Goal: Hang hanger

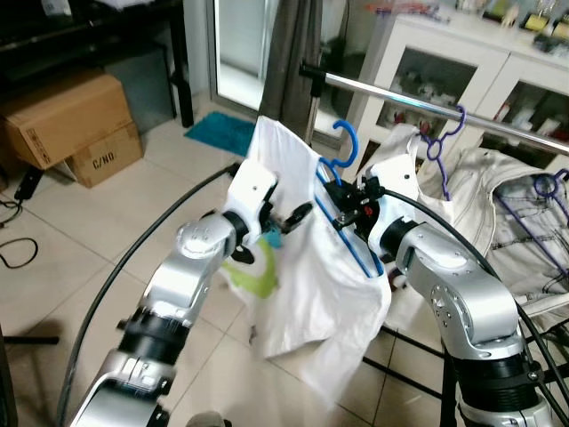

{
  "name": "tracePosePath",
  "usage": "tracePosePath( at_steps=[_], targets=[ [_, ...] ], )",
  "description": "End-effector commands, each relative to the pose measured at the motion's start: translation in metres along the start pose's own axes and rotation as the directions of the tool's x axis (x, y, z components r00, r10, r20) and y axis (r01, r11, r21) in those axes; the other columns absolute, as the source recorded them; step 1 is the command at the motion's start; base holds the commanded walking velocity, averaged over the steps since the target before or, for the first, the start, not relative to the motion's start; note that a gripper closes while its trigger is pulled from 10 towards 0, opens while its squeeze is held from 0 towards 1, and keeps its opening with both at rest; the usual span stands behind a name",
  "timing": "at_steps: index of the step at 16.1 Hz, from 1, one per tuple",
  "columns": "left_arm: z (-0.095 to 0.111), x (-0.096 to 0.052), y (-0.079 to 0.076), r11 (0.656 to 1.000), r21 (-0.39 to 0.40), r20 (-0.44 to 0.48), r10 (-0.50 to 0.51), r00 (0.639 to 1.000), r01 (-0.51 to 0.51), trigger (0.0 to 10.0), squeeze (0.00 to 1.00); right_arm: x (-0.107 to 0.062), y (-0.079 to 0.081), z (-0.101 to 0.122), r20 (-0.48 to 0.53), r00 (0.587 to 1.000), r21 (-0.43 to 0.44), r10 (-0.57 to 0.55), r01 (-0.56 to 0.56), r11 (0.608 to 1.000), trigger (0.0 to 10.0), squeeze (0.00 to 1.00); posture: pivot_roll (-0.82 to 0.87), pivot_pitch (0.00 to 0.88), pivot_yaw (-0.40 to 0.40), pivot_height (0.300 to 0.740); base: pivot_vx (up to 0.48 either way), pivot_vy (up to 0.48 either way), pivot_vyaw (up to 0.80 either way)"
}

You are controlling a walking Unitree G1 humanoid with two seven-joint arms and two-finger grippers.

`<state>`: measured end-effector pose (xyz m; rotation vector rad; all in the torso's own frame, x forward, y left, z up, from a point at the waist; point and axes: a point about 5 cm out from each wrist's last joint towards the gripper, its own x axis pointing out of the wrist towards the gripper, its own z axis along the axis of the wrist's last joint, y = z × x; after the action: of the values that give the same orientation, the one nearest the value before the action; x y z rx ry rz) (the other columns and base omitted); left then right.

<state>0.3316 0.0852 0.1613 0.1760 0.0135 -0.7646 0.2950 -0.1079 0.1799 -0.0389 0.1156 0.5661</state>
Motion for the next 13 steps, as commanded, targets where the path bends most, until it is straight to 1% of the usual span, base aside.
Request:
tracePosePath(
  at_steps=[1,2,3,4,5,8,10,13],
  targets=[
    [0.005,0.006,-0.003,1.0,0.009,0.02,-0.029,0.999,0.028,10.0,0.0,-0.004,0.0,0.005,0.019,1.0,-0.009,0.004,-0.004,1.0,0.0,0.0,0.04,0.0,-0.091,0.74,0.0,0.0,0.0],
    [0.005,0.009,0.001,1.0,0.03,0.009,0.004,1.0,-0.005,10.0,0.0,-0.004,0.002,0.006,0.027,0.999,-0.009,0.018,-0.018,1.0,0.0,0.0,0.04,0.0,-0.091,0.74,0.0,0.0,0.0],
    [0.004,0.011,0.007,0.998,0.033,0.007,0.045,0.999,-0.045,10.0,0.0,-0.004,0.005,0.008,0.044,0.998,-0.013,0.039,-0.038,0.999,0.0,0.0,0.04,0.0,-0.09,0.74,0.0,0.0,0.0],
    [0.002,0.012,0.018,0.994,0.032,0.009,0.105,0.994,-0.105,10.0,0.0,-0.004,0.008,0.012,0.064,0.995,-0.023,0.071,-0.069,0.997,0.0,0.0,0.04,0.0,-0.09,0.74,0.0,0.0,0.0],
    [0.002,0.011,0.023,0.991,0.033,0.002,0.133,0.991,-0.133,0.0,0.0,-0.005,0.009,0.012,0.065,0.995,-0.029,0.076,-0.074,0.997,0.0,0.0,0.04,0.0,-0.09,0.74,0.0,0.0,0.0],
    [0.0,0.01,0.026,0.986,0.037,-0.009,0.166,0.986,-0.165,0.0,0.0,-0.005,0.006,0.011,0.065,0.996,-0.033,0.055,-0.052,0.998,0.0,0.0,0.04,0.0,-0.087,0.74,0.0,0.0,0.0],
    [-0.003,0.009,0.03,0.979,0.03,0.001,0.202,0.979,-0.202,0.0,0.0,-0.005,0.005,0.012,0.071,0.996,-0.031,0.052,-0.05,0.998,0.0,0.0,0.04,0.0,-0.087,0.74,0.0,0.0,0.0],
    [0.0,0.009,0.035,0.973,0.024,0.021,0.228,0.973,-0.229,0.0,0.0,-0.006,0.002,0.01,0.065,0.997,-0.021,0.04,-0.039,0.999,0.0,0.0,0.04,0.0,-0.09,0.74,0.0,0.0,0.0]
  ],
)
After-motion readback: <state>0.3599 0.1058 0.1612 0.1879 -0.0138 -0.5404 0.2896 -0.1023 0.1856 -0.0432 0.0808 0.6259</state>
